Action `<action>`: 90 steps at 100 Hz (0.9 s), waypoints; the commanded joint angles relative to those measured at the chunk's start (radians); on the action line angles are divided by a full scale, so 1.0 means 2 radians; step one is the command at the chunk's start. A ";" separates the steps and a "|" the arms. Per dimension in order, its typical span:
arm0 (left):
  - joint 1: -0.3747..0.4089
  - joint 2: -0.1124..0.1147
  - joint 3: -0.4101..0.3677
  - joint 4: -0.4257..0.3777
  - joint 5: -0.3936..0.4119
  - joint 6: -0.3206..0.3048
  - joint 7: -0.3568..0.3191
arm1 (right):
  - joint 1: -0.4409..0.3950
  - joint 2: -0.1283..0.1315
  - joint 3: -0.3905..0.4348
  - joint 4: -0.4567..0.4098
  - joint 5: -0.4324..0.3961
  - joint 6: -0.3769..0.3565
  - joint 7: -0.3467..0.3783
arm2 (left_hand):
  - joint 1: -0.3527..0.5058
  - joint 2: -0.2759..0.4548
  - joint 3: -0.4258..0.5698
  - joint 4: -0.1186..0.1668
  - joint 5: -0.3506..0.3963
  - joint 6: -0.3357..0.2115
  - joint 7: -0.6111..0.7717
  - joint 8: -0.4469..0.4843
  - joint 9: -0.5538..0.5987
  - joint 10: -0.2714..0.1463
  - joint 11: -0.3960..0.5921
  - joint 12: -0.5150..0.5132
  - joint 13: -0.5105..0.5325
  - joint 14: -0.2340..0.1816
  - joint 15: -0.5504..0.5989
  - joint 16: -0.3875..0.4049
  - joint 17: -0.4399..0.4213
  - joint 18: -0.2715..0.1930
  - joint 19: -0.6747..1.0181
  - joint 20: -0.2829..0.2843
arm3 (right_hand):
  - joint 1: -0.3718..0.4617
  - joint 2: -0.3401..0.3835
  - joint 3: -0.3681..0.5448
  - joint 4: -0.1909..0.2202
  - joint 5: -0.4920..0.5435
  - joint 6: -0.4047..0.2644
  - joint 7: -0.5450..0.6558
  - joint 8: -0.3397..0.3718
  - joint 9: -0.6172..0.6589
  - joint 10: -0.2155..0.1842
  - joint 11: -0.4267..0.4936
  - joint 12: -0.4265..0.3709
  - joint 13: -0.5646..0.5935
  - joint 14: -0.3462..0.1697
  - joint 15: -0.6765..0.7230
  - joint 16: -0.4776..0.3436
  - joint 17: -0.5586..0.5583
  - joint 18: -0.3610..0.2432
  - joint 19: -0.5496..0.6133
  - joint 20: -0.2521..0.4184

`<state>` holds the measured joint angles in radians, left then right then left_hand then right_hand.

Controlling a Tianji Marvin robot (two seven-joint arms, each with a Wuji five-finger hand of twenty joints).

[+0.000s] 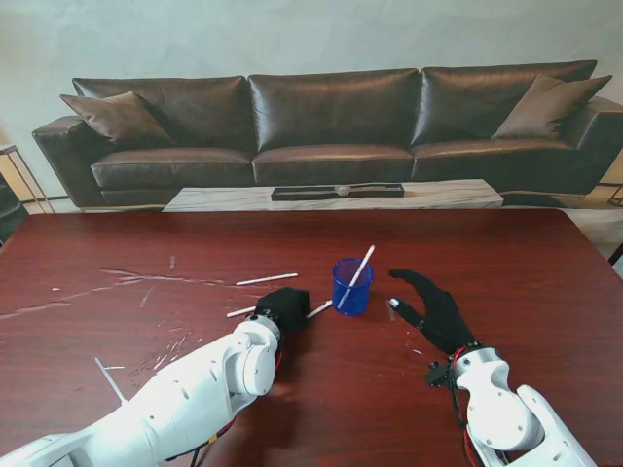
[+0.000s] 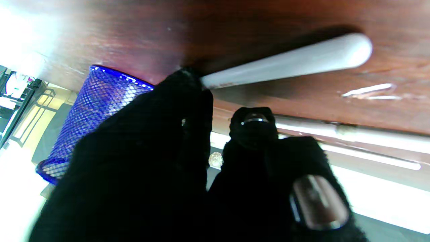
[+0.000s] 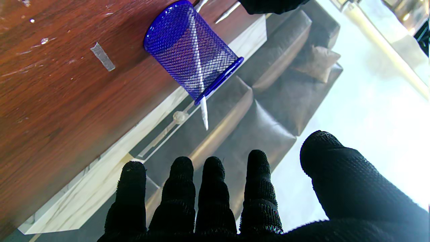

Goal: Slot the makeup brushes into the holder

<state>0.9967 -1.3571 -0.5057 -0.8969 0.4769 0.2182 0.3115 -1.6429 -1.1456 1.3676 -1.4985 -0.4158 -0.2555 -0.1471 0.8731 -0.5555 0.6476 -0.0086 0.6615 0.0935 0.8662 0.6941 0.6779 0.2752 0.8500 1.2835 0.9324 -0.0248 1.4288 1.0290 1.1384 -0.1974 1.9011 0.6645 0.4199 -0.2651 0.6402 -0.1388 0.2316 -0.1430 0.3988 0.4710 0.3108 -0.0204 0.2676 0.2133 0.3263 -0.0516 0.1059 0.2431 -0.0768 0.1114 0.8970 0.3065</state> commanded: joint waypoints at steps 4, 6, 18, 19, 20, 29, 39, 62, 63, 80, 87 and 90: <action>0.000 0.001 0.004 0.011 0.003 0.003 -0.002 | -0.003 -0.001 -0.002 -0.001 0.000 -0.001 0.001 | 0.043 0.000 0.031 -0.010 0.018 0.004 0.002 -0.021 0.033 0.030 0.009 0.025 0.027 0.025 0.062 -0.003 -0.004 -0.071 0.096 0.013 | -0.010 0.006 -0.010 0.009 0.009 0.000 0.000 0.002 -0.012 -0.006 0.001 -0.001 0.006 -0.007 0.000 0.004 -0.003 -0.003 0.007 0.014; -0.001 0.001 0.005 0.011 0.004 0.003 -0.003 | -0.003 -0.001 -0.002 -0.001 0.000 -0.001 0.001 | 0.043 0.000 0.031 -0.010 0.019 0.005 0.002 -0.021 0.034 0.030 0.010 0.026 0.028 0.025 0.062 -0.003 -0.004 -0.071 0.096 0.013 | -0.010 0.006 -0.011 0.009 0.009 0.000 0.000 0.002 -0.012 -0.006 0.001 -0.001 0.006 -0.007 0.000 0.004 -0.003 -0.003 0.007 0.014; -0.002 0.003 0.007 0.011 0.010 0.006 -0.003 | -0.003 0.000 -0.002 -0.001 0.000 -0.002 0.001 | 0.045 0.000 0.041 -0.004 0.020 0.013 0.005 -0.025 0.039 0.033 0.006 0.024 0.030 0.027 0.061 -0.004 -0.005 -0.071 0.096 0.013 | -0.010 0.006 -0.010 0.009 0.010 0.000 0.000 0.002 -0.012 -0.005 0.001 -0.001 0.007 -0.007 0.000 0.004 -0.003 -0.003 0.007 0.014; -0.002 0.003 0.007 0.011 0.011 0.006 -0.003 | -0.003 0.000 -0.002 -0.001 0.000 -0.002 0.001 | 0.044 0.000 0.043 -0.003 0.021 0.013 0.005 -0.025 0.040 0.033 0.006 0.024 0.030 0.027 0.061 -0.005 -0.005 -0.070 0.096 0.013 | -0.009 0.006 -0.010 0.009 0.009 0.001 0.000 0.002 -0.012 -0.005 0.001 -0.001 0.006 -0.007 0.000 0.004 -0.003 -0.002 0.007 0.014; -0.002 0.004 0.007 0.011 0.012 0.007 -0.003 | -0.003 0.000 -0.002 -0.001 0.000 -0.002 0.001 | 0.043 -0.001 0.044 -0.003 0.021 0.013 0.006 -0.026 0.040 0.032 0.006 0.024 0.031 0.028 0.061 -0.005 -0.005 -0.070 0.096 0.013 | -0.009 0.006 -0.010 0.009 0.009 0.000 0.000 0.002 -0.012 -0.005 0.001 -0.001 0.006 -0.007 0.000 0.004 -0.003 -0.002 0.007 0.014; -0.002 0.005 0.008 0.009 0.016 0.009 -0.003 | -0.002 0.000 -0.002 -0.001 0.000 -0.001 0.002 | 0.035 -0.004 0.051 -0.001 0.018 0.012 0.009 -0.027 0.045 0.027 0.000 0.020 0.032 0.031 0.058 -0.007 -0.005 -0.070 0.096 0.013 | -0.009 0.006 -0.010 0.009 0.010 0.000 0.000 0.002 -0.012 -0.005 0.001 -0.001 0.006 -0.007 0.000 0.004 -0.002 -0.002 0.007 0.014; -0.001 0.006 0.007 0.009 0.017 0.010 -0.002 | -0.002 0.000 -0.002 -0.001 0.001 -0.001 0.002 | 0.017 -0.013 0.036 -0.005 0.003 0.021 -0.011 -0.033 0.038 0.029 0.002 0.004 0.032 0.032 0.058 -0.008 -0.005 -0.069 0.096 0.011 | -0.010 0.006 -0.010 0.009 0.010 0.000 0.000 0.002 -0.011 -0.003 0.001 0.000 0.007 -0.007 0.000 0.004 -0.002 -0.002 0.007 0.014; -0.003 0.004 0.012 0.013 0.020 0.009 0.000 | -0.002 0.000 -0.003 -0.001 0.001 -0.002 0.003 | 0.018 -0.030 0.014 -0.012 0.009 0.031 -0.021 -0.031 0.044 0.034 0.016 -0.019 0.048 0.032 0.052 -0.016 -0.004 -0.075 0.096 0.008 | -0.010 0.005 -0.010 0.008 0.012 0.001 0.001 0.002 -0.011 -0.003 0.004 0.001 0.006 -0.007 -0.001 0.004 -0.002 -0.002 0.007 0.015; -0.003 0.004 0.013 0.014 0.020 0.009 0.000 | -0.002 0.000 -0.003 -0.001 0.001 -0.002 0.003 | 0.019 -0.030 0.016 -0.012 0.010 0.031 -0.020 -0.030 0.046 0.034 0.018 -0.019 0.052 0.031 0.051 -0.018 -0.004 -0.076 0.096 0.008 | -0.010 0.005 -0.010 0.008 0.013 0.001 0.001 0.002 -0.011 -0.002 0.004 0.002 0.007 -0.007 -0.001 0.004 -0.002 -0.002 0.007 0.014; -0.009 0.000 0.021 0.028 0.027 0.002 0.010 | -0.002 0.000 -0.003 0.000 0.001 -0.002 0.003 | 0.012 -0.033 0.062 0.000 0.030 0.031 0.020 -0.027 0.088 0.033 0.048 -0.022 0.103 -0.003 0.055 -0.054 -0.004 -0.091 0.096 0.010 | -0.010 0.005 -0.010 0.008 0.014 0.001 0.001 0.002 -0.011 -0.002 0.006 0.003 0.007 -0.007 0.000 0.004 -0.002 -0.002 0.007 0.014; -0.011 -0.001 0.024 0.033 0.029 -0.003 0.013 | -0.002 0.000 -0.003 0.000 0.000 -0.002 0.003 | 0.001 -0.035 0.080 0.007 0.029 0.035 0.047 -0.027 0.097 0.035 0.063 -0.029 0.121 -0.016 0.055 -0.069 -0.004 -0.099 0.096 0.012 | -0.009 0.006 -0.010 0.008 0.014 0.001 0.001 0.002 -0.011 -0.002 0.006 0.003 0.007 -0.007 -0.001 0.004 -0.002 -0.002 0.007 0.014; -0.012 -0.001 0.025 0.036 0.029 -0.005 0.014 | -0.002 0.000 -0.003 0.000 0.000 -0.003 0.002 | -0.003 -0.035 0.086 0.013 0.028 0.040 0.055 -0.024 0.102 0.037 0.068 -0.031 0.129 -0.020 0.053 -0.073 -0.004 -0.101 0.096 0.013 | -0.010 0.006 -0.010 0.008 0.014 0.001 0.001 0.002 -0.011 -0.002 0.007 0.003 0.007 -0.007 0.000 0.004 -0.002 -0.002 0.007 0.014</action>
<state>0.9678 -1.3616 -0.4611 -0.8503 0.5361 0.2140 0.3471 -1.6418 -1.1454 1.3651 -1.4972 -0.4129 -0.2564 -0.1421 0.8660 -0.5715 0.7759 -0.0087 0.6737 0.1495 0.9186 0.6574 0.8040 0.2480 0.8854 1.2398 1.0774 -0.0823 1.4474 0.9043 1.1616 -0.1817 1.9014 0.6648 0.4200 -0.2650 0.6403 -0.1388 0.2424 -0.1425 0.3992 0.4793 0.3108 -0.0191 0.2679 0.2133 0.3263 -0.0516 0.1059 0.2431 -0.0756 0.1121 0.8980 0.3073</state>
